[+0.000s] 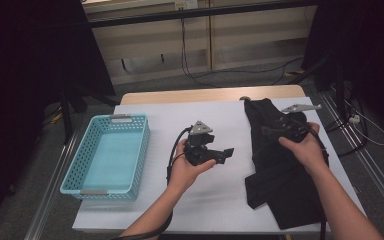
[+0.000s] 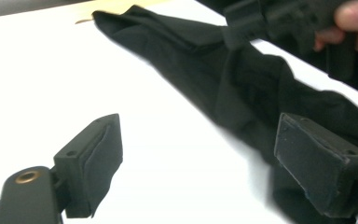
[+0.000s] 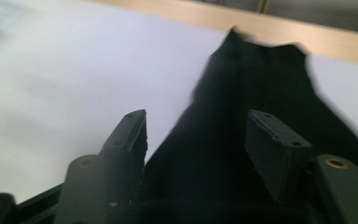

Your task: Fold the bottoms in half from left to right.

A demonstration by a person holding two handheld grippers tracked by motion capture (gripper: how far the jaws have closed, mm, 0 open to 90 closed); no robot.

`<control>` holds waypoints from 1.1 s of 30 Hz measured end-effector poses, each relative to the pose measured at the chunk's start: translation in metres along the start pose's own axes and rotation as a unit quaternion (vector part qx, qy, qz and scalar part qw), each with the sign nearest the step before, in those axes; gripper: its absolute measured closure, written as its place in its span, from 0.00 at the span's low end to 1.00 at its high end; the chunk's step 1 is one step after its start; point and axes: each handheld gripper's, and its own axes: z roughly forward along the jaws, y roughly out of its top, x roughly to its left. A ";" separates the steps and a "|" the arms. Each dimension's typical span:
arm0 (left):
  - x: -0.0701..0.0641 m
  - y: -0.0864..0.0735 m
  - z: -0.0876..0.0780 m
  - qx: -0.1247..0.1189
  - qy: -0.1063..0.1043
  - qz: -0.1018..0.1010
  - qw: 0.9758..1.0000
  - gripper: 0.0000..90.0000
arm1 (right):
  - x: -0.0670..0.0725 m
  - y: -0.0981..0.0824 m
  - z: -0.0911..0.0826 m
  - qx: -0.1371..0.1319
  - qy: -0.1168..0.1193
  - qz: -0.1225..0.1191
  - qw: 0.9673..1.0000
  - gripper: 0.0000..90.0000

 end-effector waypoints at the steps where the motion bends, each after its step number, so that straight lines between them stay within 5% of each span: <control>1: 0.004 -0.002 -0.002 0.000 0.003 -0.001 1.000 0.16 | 0.006 -0.005 0.002 0.001 0.005 -0.006 1.000 0.41; 9: 0.028 -0.021 -0.015 0.014 0.031 -0.010 0.999 0.14 | 0.027 -0.035 0.014 0.025 0.004 -0.014 1.000 0.38; 19: 0.047 -0.035 -0.026 0.021 0.052 -0.018 0.998 0.13 | 0.028 -0.026 0.035 0.025 -0.042 -0.026 0.998 0.41; 29: 0.055 -0.040 -0.034 0.025 0.068 -0.020 0.997 0.13 | 0.015 -0.011 0.071 0.052 -0.088 -0.026 0.994 0.60; 33: 0.057 -0.042 -0.034 0.025 0.071 -0.026 0.997 0.13 | 0.013 -0.011 0.081 0.065 -0.098 -0.034 0.993 0.80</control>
